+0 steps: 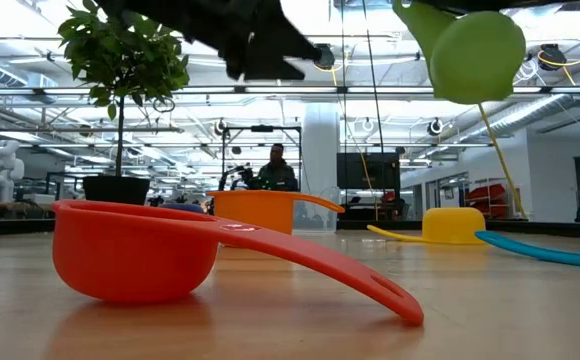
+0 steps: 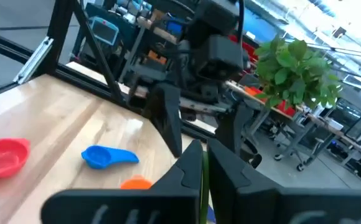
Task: Nest measuring cups in basket
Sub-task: Stack the green measuring cup on top of the the orange measuring cup
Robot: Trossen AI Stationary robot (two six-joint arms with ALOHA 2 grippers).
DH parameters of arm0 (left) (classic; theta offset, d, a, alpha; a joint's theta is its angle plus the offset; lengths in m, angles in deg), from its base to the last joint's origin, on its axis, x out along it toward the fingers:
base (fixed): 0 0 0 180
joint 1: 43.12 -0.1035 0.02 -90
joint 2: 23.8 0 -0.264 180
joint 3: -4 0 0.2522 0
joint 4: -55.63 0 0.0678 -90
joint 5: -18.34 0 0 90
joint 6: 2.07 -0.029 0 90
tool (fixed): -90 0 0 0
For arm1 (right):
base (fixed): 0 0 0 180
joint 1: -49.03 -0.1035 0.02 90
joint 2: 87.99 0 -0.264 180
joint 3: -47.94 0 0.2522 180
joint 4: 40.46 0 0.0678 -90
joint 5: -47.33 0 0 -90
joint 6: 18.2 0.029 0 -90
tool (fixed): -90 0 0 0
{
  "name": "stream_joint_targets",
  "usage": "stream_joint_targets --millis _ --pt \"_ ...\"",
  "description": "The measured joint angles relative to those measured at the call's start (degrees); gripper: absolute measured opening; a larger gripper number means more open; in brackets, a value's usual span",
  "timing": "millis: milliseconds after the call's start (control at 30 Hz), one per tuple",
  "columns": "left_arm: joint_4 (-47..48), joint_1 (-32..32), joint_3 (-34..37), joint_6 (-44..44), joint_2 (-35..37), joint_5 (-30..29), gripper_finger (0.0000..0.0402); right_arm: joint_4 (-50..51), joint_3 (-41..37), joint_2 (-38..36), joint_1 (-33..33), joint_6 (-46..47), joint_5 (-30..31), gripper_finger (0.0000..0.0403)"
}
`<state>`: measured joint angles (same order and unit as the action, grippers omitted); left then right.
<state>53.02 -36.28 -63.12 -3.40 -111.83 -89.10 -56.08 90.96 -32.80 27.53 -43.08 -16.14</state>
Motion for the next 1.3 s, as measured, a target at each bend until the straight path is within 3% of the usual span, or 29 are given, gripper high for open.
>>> stream_joint_targets --millis 333,567,700,867,1300 --pt "-9.2 2.4 0.0 -2.9 0.0 0.0 0.0353 -7.7 0.0 0.0 0.0 2.7 -5.8 0.0000" --pt "-14.6 3.8 0.0 -2.9 0.0 0.2 0.0353 -9.4 0.0 0.0 0.0 3.2 -6.0 0.0000" --pt "-18.5 4.4 0.0 -2.9 0.0 4.3 0.0353 -11.1 0.0 0.0 0.0 3.2 -8.5 0.0000" --pt "-21.0 5.1 0.0 -2.9 0.0 5.0 0.0353 -15.5 0.0 0.6 0.0 5.1 -13.2 0.0000" --pt "-29.4 6.7 -2.2 -3.5 -5.4 5.0 0.0353 -35.4 0.0 11.8 0.0 6.4 -13.4 0.0000"
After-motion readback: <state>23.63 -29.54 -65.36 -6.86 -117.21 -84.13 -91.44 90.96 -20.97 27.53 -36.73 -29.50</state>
